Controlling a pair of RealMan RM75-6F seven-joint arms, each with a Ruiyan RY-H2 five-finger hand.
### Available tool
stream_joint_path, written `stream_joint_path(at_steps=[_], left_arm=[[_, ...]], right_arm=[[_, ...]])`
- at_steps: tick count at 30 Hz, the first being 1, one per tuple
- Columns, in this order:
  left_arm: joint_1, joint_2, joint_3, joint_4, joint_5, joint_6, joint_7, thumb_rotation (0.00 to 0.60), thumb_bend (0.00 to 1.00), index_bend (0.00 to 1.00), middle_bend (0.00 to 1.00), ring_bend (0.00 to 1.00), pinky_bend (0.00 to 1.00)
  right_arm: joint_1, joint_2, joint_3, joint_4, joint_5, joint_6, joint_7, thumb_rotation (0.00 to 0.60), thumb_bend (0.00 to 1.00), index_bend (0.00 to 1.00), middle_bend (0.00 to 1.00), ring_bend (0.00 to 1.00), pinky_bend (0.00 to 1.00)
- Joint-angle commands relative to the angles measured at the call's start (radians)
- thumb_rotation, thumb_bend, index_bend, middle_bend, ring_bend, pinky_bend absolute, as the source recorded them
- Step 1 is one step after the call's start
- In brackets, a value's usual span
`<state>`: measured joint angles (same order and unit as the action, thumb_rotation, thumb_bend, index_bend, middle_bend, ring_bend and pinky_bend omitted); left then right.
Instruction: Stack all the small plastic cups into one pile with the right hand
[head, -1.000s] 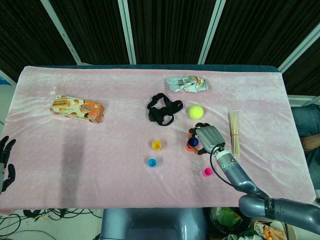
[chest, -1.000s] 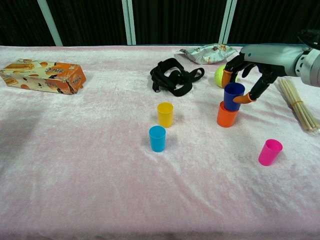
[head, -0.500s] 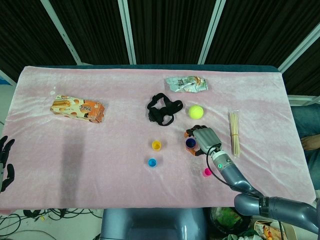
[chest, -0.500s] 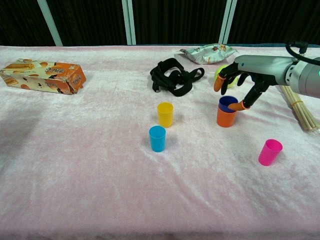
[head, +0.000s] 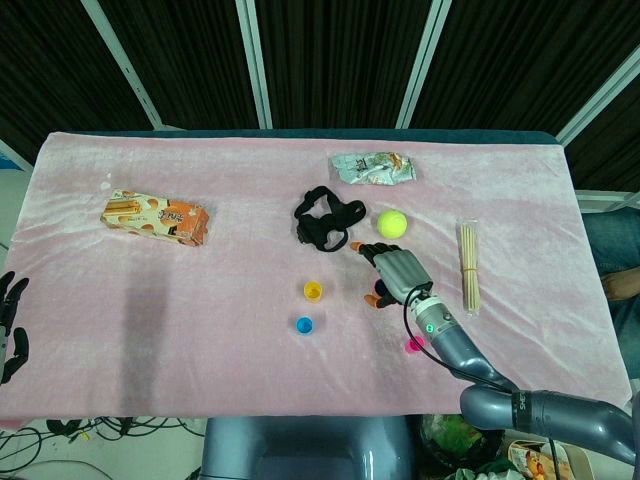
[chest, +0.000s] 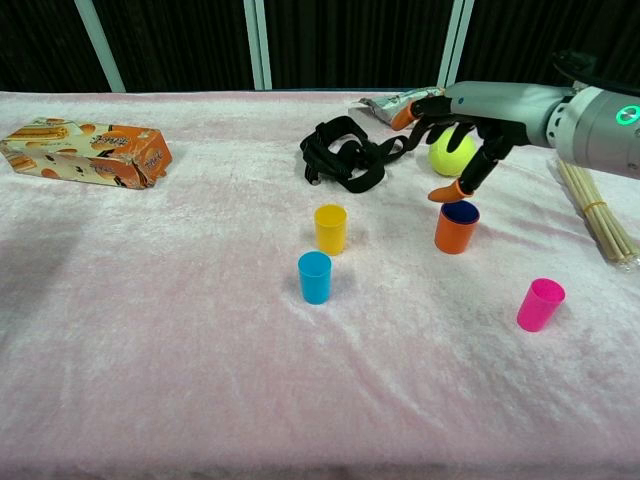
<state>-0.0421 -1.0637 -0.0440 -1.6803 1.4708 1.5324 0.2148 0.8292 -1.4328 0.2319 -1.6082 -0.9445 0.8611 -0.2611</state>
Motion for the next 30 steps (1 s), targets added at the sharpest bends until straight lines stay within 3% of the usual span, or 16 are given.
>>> stream_joint_path(at_steps=[1,13,30], left_arm=[[0.000,0.000,0.000,0.000,0.000,0.001,-0.001,0.600,0.70,0.06,0.01,0.00,0.03],[-0.001,0.002,0.001,0.002,0.004,-0.002,-0.010,0.600,0.70,0.06,0.01,0.00,0.03],[-0.002,0.004,-0.001,0.002,-0.001,-0.005,-0.012,0.600,0.70,0.06,0.01,0.00,0.03]], right_arm=[[0.034,-0.036,0.017,0.013,0.027,-0.017,-0.014,0.600,0.18,0.18,0.23,0.16,0.21],[0.131,-0.200,0.023,0.148,0.098,-0.048,-0.062,0.600,0.18,0.23,0.27,0.16,0.21],[0.141,-0.313,0.000,0.275,0.050,-0.057,-0.015,0.600,0.22,0.40,0.41,0.21,0.21]])
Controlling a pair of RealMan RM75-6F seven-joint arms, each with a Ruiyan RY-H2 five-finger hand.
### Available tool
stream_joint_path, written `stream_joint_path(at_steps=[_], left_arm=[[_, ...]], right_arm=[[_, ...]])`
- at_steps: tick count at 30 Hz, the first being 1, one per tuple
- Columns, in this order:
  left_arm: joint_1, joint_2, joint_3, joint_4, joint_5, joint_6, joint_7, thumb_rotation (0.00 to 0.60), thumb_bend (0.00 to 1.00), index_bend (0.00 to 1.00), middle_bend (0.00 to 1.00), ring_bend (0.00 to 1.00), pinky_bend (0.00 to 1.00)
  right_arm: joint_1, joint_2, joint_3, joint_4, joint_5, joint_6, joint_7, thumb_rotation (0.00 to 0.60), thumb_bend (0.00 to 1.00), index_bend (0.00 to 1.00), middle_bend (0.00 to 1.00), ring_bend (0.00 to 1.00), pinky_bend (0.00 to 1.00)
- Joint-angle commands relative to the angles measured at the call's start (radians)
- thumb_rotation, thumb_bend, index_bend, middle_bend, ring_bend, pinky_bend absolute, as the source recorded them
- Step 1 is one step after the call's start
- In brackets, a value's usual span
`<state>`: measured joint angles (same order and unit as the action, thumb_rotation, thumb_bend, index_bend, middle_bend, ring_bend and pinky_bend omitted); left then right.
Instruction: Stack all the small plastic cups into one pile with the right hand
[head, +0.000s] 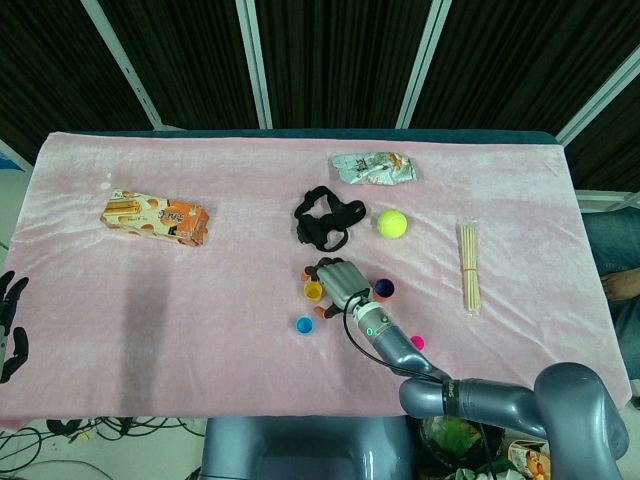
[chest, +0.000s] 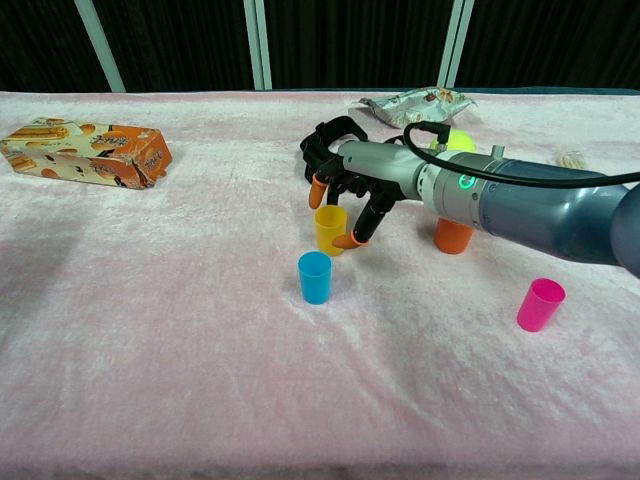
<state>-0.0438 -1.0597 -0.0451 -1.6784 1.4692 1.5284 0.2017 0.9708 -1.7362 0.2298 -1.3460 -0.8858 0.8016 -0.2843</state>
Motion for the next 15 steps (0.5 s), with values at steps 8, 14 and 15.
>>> stream_joint_path(at_steps=[8,14,15], left_arm=[[0.000,0.001,-0.002,0.002,-0.003,0.001,-0.001,0.600,0.70,0.06,0.01,0.00,0.03],[0.000,0.000,0.000,0.002,-0.002,-0.001,0.001,0.600,0.70,0.06,0.01,0.00,0.03],[0.000,0.000,0.000,0.002,-0.002,-0.001,0.001,0.600,0.70,0.06,0.01,0.00,0.03]], right_arm=[[-0.013,-0.048,0.004,0.061,-0.052,0.020,0.047,0.600,0.30,0.53,0.49,0.27,0.21],[-0.024,-0.023,0.020,0.038,-0.077,0.042,0.063,0.600,0.31,0.54,0.49,0.27,0.21],[-0.028,-0.009,0.025,0.024,-0.081,0.047,0.067,0.600,0.31,0.54,0.49,0.27,0.21]])
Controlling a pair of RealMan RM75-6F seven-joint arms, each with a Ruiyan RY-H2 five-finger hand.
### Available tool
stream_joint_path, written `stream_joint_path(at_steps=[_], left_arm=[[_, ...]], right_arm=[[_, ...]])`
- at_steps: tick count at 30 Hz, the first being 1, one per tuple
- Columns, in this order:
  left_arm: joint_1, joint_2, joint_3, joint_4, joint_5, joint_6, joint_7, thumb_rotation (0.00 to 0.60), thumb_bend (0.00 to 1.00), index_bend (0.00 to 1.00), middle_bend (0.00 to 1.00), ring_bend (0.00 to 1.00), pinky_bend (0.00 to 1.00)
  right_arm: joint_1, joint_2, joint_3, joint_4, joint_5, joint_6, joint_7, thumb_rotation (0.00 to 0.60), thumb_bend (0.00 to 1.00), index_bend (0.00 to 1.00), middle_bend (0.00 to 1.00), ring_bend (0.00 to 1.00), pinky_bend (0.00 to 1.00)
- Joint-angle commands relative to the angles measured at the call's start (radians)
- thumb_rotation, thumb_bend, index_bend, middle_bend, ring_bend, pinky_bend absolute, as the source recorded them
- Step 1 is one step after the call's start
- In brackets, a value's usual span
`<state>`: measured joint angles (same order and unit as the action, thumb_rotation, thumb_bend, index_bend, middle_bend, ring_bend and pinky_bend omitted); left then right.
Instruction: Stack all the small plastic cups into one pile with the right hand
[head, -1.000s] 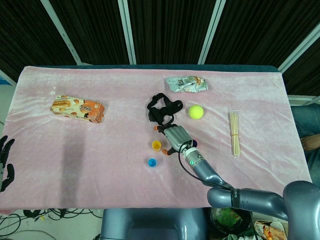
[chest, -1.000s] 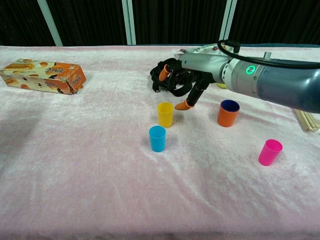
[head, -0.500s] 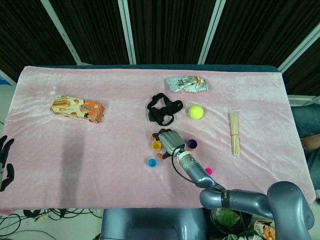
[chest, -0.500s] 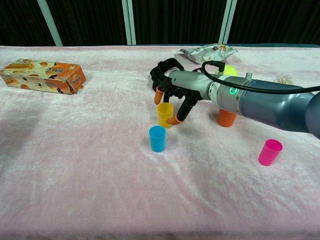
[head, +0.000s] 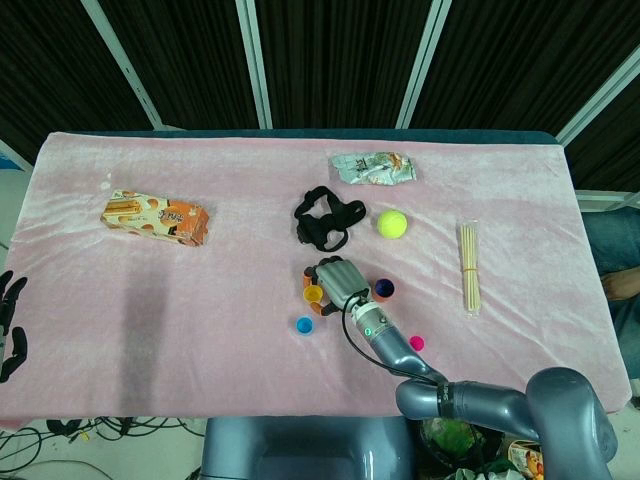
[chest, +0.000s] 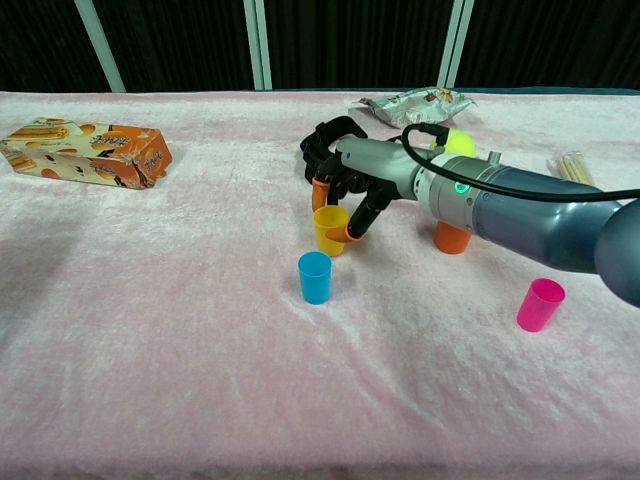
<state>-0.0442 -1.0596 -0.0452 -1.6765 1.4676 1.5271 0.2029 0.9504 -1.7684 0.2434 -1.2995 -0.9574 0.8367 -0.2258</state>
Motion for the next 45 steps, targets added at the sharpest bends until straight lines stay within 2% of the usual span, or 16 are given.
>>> stream_joint_path(at_steps=[1,10,19,27,45], left_arm=[[0.000,0.000,0.000,0.000,0.000,0.000,0.000,0.600,0.70,0.06,0.01,0.00,0.03],[0.000,0.000,0.000,-0.001,0.000,0.001,0.000,0.600,0.70,0.06,0.01,0.00,0.03],[0.003,0.001,-0.003,-0.002,0.000,0.010,0.003,0.600,0.70,0.06,0.01,0.00,0.03],[0.004,0.001,-0.004,-0.002,-0.002,0.011,0.004,0.600,0.70,0.06,0.01,0.00,0.03],[0.005,-0.002,-0.004,0.000,-0.003,0.013,0.013,0.600,0.70,0.06,0.01,0.00,0.03]], right_arm=[[-0.010,0.033,0.015,-0.032,-0.011,0.014,0.010,0.600,0.31,0.54,0.49,0.27,0.21],[-0.065,0.270,0.012,-0.259,0.003,0.031,-0.036,0.600,0.31,0.54,0.49,0.27,0.21],[-0.115,0.418,-0.005,-0.408,-0.022,0.062,-0.032,0.600,0.31,0.54,0.49,0.27,0.21],[-0.145,0.462,-0.040,-0.427,-0.038,0.067,-0.023,0.600,0.31,0.54,0.49,0.27,0.21],[-0.170,0.427,-0.076,-0.313,-0.060,0.034,0.040,0.600,0.31,0.54,0.48,0.27,0.21]])
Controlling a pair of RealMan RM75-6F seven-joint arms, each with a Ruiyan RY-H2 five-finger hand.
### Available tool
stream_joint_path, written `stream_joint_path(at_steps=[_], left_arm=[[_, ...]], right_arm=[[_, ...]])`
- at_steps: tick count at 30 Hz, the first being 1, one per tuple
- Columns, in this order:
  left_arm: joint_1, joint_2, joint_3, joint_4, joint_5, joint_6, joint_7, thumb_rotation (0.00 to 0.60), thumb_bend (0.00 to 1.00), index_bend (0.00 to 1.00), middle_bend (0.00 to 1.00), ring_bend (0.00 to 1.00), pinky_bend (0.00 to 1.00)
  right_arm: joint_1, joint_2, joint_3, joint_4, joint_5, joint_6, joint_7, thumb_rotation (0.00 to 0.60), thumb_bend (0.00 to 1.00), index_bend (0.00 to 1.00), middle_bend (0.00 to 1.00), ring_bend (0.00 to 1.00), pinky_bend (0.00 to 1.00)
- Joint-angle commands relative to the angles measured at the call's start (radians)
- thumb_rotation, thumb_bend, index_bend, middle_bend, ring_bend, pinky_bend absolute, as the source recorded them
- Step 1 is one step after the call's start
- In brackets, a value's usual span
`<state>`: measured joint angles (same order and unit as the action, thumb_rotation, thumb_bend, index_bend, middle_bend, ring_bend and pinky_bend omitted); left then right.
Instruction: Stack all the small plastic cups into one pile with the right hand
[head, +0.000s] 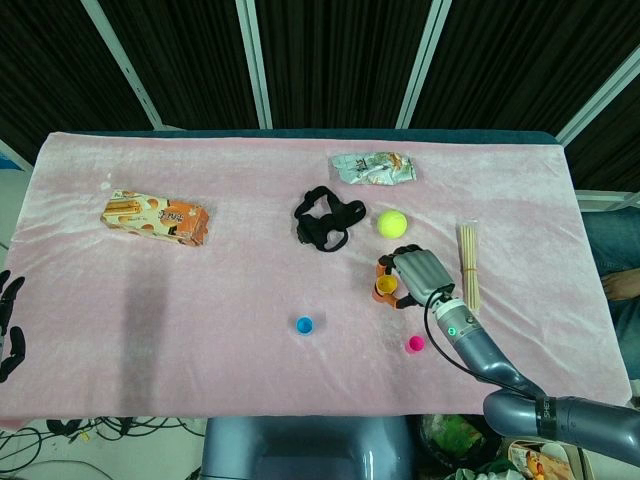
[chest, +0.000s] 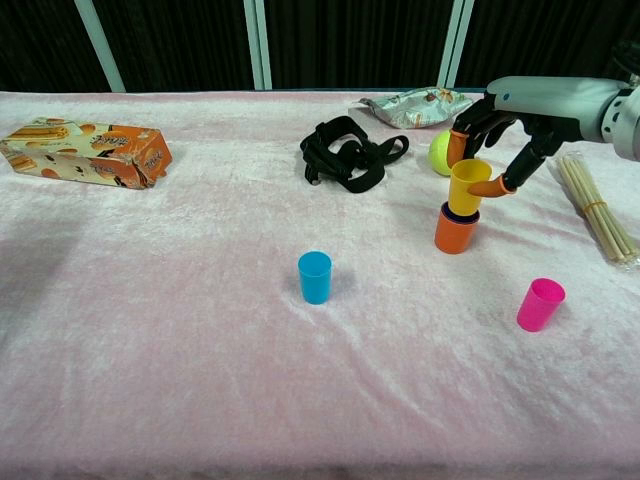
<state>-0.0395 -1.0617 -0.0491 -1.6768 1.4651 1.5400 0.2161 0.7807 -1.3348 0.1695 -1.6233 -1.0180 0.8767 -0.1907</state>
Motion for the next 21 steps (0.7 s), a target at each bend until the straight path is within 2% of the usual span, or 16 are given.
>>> stream_joint_path(at_steps=[1,10,12,14,17,21], left_arm=[[0.001,0.000,-0.001,0.000,-0.003,0.001,-0.001,0.600,0.70,0.06,0.01,0.00,0.03],[0.000,0.000,-0.002,0.002,-0.007,-0.001,0.001,0.600,0.70,0.06,0.01,0.00,0.03],[0.001,0.000,-0.003,0.002,-0.008,-0.001,0.002,0.600,0.70,0.06,0.01,0.00,0.03],[0.001,0.000,-0.003,0.002,-0.009,-0.001,0.002,0.600,0.70,0.06,0.01,0.00,0.03],[0.001,0.000,-0.003,0.002,-0.010,-0.002,0.002,0.600,0.70,0.06,0.01,0.00,0.03],[0.000,0.000,-0.003,0.002,-0.010,-0.003,0.003,0.600,0.70,0.06,0.01,0.00,0.03]], right_arm=[[-0.001,-0.010,-0.004,0.017,-0.001,-0.008,0.007,0.600,0.31,0.53,0.48,0.27,0.21],[-0.004,-0.046,-0.006,0.079,0.003,-0.025,0.030,0.600,0.30,0.53,0.46,0.26,0.21],[-0.004,-0.053,-0.009,0.092,0.004,-0.032,0.034,0.600,0.29,0.48,0.41,0.24,0.21],[-0.005,-0.056,-0.013,0.100,0.007,-0.039,0.034,0.600,0.24,0.32,0.30,0.20,0.21],[-0.004,-0.050,-0.021,0.094,0.019,-0.051,0.019,0.600,0.18,0.16,0.16,0.16,0.21],[-0.009,-0.037,-0.017,0.055,0.008,-0.024,0.002,0.600,0.17,0.13,0.13,0.15,0.21]])
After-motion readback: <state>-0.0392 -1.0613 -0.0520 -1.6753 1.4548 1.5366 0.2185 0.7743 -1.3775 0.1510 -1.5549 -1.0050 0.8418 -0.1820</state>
